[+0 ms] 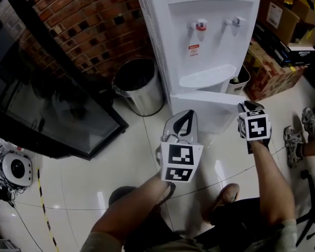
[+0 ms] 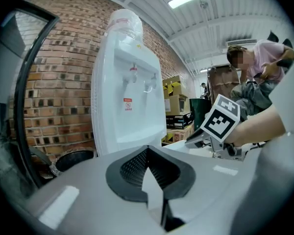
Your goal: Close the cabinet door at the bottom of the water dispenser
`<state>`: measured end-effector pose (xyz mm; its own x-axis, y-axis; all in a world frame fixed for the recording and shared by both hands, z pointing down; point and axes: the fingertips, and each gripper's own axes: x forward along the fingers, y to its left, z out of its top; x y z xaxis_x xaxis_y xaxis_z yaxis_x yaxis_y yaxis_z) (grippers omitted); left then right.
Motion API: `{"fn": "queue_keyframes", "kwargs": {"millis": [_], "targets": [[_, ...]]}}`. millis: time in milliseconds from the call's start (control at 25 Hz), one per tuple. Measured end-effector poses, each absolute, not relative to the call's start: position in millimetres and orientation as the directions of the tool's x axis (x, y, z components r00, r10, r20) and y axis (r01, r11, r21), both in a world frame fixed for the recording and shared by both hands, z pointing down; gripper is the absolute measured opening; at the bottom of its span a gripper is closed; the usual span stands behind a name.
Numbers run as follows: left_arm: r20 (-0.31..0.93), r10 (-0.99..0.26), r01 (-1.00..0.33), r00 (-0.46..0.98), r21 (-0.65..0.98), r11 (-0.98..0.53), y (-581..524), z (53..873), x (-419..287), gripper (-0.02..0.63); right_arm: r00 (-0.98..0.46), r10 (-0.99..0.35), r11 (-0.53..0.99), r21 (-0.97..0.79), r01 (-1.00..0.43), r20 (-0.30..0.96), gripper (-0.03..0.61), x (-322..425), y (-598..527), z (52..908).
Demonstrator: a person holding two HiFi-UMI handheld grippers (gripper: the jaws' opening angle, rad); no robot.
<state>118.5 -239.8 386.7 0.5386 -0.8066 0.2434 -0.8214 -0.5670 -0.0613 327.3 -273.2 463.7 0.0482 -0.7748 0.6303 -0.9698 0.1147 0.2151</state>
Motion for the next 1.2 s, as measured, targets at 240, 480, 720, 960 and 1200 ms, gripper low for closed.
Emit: {"fn": "queue_keyframes", "kwargs": {"millis": [240,480,720,960,1200], "targets": [[0.28,-0.82,-0.845,0.5,-0.05,-0.532,-257,406,96,0.0,0.085,-0.818,0.034,0.196,-0.98,0.568,0.006,338,-319,476],[0.236,-0.808,-0.828,0.54,-0.025,-0.56,-293,406,114,0.0,0.066,-0.859,0.003,0.133,-0.991,0.509,0.002,347,-350,484],[0.251,-0.788,-0.819,0.563,0.042,-0.572,-314,426,134,0.0,0.049,-0.878,0.008,0.116,-0.993,0.476,0.002,346,-368,492],[0.269,-0.795,-0.834,0.543,0.059,-0.549,-314,434,125,0.0,0.025,-0.881,0.028,0.104,-0.994,0.473,0.0,345,-384,492],[0.261,-0.805,-0.841,0.533,0.059,-0.538,-307,421,116,0.0,0.011,-0.892,0.031,0.084,-0.996,0.452,0.0,341,-370,478]]}}
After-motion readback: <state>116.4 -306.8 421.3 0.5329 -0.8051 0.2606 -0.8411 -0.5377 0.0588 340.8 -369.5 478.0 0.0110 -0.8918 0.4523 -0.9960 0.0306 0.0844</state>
